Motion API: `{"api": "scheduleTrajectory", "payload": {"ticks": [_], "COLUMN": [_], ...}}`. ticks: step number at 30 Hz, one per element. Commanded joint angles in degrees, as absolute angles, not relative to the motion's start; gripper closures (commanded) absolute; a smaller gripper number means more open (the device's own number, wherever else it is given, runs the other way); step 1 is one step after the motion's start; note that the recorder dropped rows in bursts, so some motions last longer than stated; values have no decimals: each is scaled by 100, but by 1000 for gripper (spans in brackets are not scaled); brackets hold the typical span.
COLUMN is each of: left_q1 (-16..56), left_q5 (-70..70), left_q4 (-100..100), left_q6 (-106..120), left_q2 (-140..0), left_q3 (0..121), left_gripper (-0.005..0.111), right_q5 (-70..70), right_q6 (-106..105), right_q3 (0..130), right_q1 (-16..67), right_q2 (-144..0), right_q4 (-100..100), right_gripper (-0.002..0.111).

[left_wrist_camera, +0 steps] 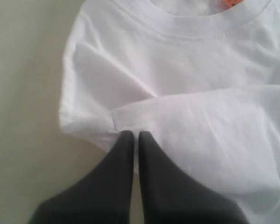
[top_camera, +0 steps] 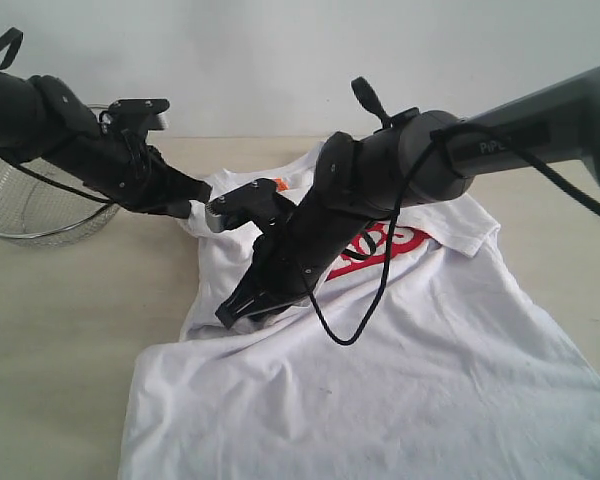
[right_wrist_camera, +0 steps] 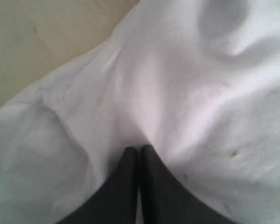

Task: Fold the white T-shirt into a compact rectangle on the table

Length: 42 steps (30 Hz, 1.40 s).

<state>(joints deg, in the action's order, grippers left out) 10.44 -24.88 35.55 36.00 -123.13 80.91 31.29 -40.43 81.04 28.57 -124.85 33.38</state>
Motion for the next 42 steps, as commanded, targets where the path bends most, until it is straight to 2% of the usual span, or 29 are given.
{"api": "scheduleTrajectory", "payload": {"ticks": [1,7,27,38,42], "left_q1": [1071,1194,1098,1059,1059], "left_q5": [-2394,-1808,-2012,-2275,-3187], "left_q4": [4068,4907,4644,4507,4242], "left_q6": [4002,4884,4841,4909,4647], "left_q2": [-12397,-12849,-13792,-12741,-12460], "left_q3": [8129,8169,9834,10136,10136], "left_gripper": [102,102,102,102,102], "right_q5": [3286,3363,4121,3065,2282], "right_q6": [-4062,-4062,-4049,-4030,-2933], "right_q3": [8049,8049,8049,8196,8196], "right_q1": [2863,2863,2863,2851,2575], "right_q2": [-12678,-12678,-12678,-12044,-11628], "right_q4": [3255,3259,3249,2863,1798], "right_gripper": [109,109,109,109,109]}}
